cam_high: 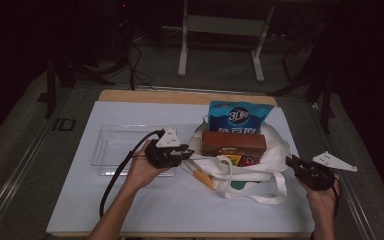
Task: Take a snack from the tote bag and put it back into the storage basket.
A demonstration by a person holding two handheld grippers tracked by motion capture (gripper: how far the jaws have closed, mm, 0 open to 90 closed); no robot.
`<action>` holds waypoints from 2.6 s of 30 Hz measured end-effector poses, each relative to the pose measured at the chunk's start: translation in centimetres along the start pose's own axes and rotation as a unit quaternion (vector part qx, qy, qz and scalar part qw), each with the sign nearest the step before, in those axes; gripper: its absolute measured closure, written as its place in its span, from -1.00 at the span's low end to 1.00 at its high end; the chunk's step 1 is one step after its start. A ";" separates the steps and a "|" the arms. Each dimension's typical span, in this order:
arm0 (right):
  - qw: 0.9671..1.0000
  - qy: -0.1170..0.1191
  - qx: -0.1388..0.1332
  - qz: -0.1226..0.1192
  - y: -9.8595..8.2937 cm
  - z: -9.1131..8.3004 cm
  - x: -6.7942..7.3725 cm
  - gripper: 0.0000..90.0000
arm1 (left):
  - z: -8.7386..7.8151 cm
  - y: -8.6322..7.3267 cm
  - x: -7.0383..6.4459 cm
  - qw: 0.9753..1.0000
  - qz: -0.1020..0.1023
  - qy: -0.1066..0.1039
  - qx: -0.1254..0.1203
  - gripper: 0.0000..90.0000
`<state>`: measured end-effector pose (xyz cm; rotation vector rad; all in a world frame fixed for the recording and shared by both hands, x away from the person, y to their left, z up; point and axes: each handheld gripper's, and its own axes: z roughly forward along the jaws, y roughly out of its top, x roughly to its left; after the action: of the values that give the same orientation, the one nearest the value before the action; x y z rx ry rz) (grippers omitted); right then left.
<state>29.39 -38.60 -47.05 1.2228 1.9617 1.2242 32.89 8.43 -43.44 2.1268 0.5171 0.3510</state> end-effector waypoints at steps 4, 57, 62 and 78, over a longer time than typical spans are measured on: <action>1.000 0.003 0.000 -0.004 -0.3 -0.7 -0.1 0.68 | -0.6 0.1 0.5 1.000 -0.006 -0.008 -0.012 0.52; 0.999 0.024 0.049 -0.003 -4.1 -1.4 0.5 0.62 | 4.0 9.7 3.1 0.985 0.098 -0.106 0.097 -0.17; 0.999 0.024 0.049 -0.001 -4.2 -1.5 0.5 0.62 | 5.1 10.5 2.9 0.979 0.117 -0.112 0.126 -0.19; 0.998 0.023 0.051 0.001 -4.4 -1.3 0.3 0.61 | 6.3 11.5 2.1 0.962 0.158 -0.106 0.198 -0.17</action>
<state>26.39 -39.65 -50.34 1.2566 2.0793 1.1768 40.11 -0.87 -37.37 2.6067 0.1231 0.2012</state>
